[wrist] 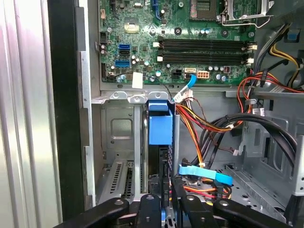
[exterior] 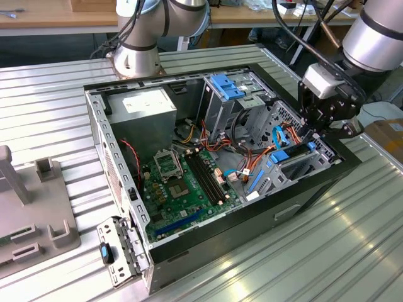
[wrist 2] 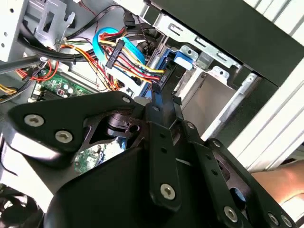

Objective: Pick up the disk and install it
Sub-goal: 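Insert the first disk wire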

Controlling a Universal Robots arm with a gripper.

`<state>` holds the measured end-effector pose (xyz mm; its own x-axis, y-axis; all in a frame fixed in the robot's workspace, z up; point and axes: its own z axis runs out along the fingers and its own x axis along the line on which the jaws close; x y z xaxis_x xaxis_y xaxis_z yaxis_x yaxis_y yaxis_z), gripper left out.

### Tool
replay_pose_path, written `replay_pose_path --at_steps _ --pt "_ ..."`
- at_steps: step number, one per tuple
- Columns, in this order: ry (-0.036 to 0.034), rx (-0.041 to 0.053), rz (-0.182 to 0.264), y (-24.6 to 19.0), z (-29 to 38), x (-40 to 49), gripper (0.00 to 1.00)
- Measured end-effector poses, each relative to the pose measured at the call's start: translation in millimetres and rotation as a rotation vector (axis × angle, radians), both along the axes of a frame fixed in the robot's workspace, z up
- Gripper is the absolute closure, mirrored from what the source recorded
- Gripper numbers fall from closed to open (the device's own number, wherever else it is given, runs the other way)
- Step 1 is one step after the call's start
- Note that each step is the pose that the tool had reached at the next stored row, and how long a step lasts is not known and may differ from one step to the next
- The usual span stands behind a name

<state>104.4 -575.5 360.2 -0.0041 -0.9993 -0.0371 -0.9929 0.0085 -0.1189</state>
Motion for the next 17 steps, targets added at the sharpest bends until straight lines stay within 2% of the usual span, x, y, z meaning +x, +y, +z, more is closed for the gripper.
replay_pose_path --at_steps 1,5,9,10,15,17 --pt "0.0000 0.0000 0.000 0.0 11.8 0.0 0.76" --pt "-0.0001 0.0000 0.000 0.0 12.3 -0.2 0.76" --pt "-0.0005 0.0000 0.000 2.8 12.4 -6.4 0.76" --pt "-0.0004 0.0001 -0.001 6.3 12.3 -8.9 0.76" --pt "-0.0004 0.0000 -0.001 6.9 12.4 -9.3 0.76" --pt "-0.0004 0.0002 -0.001 13.8 12.3 -12.1 0.76"
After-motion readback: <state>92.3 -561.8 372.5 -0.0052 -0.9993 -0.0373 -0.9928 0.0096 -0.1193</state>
